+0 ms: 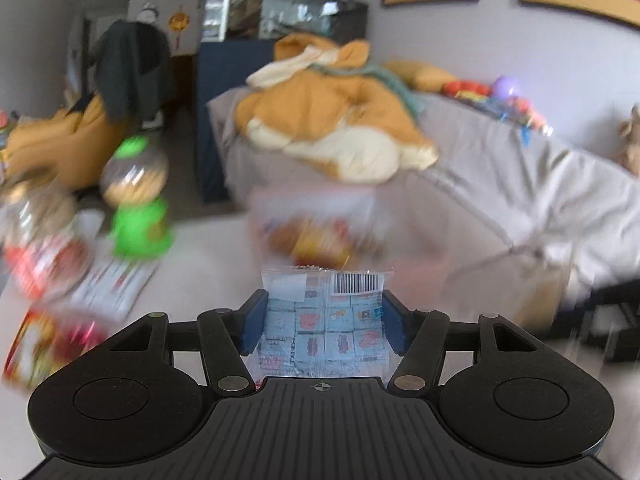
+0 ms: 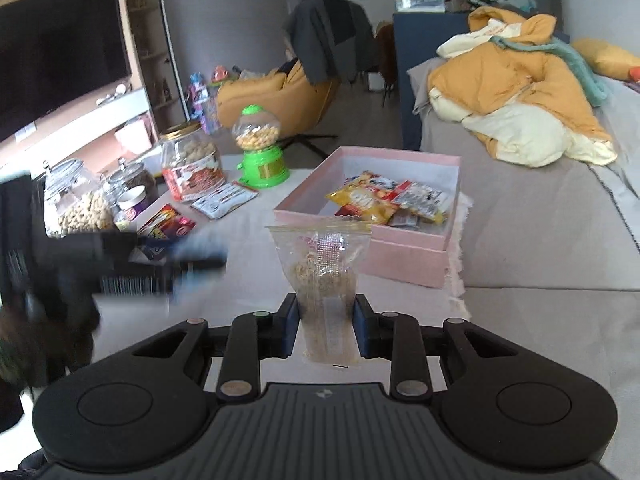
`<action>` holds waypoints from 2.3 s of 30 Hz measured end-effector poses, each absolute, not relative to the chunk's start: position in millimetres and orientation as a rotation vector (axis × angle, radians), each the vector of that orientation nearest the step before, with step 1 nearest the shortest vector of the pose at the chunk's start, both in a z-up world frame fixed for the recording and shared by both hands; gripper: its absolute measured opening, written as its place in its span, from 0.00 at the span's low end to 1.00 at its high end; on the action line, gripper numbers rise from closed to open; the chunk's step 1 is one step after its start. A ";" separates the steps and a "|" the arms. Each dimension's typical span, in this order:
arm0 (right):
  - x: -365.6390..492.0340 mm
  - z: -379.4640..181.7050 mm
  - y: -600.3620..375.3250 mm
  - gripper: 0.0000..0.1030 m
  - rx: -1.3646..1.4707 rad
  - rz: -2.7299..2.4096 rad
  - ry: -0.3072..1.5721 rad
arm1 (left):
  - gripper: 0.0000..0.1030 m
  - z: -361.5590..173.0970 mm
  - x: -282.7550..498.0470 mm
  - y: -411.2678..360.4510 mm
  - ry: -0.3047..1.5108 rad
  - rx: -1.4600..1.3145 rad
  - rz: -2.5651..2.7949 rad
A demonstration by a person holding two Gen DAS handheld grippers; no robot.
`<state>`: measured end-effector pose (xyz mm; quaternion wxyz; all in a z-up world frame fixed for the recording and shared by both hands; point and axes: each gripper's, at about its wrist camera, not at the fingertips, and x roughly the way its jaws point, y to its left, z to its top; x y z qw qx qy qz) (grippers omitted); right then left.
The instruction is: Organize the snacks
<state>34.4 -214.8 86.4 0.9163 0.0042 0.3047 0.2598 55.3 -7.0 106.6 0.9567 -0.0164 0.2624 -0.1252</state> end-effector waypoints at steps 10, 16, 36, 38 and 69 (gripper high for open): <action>39.6 61.0 -246.5 0.27 0.085 0.505 0.621 | 0.61 96.7 188.8 -34.7 0.617 -0.221 -0.190; 46.0 57.9 -258.0 0.27 0.083 0.490 0.635 | 0.61 105.2 162.5 -7.5 0.547 -0.245 -0.170; 227.0 127.8 -161.0 0.27 0.070 0.380 0.827 | 0.61 88.6 31.7 80.7 0.651 -0.284 -0.279; 241.0 102.6 -150.5 0.27 0.108 0.380 0.925 | 0.61 82.8 24.1 93.8 0.654 -0.280 -0.258; 222.3 37.6 106.9 0.82 0.169 0.427 0.832 | 0.61 22.1 -19.0 237.8 0.401 -0.487 0.278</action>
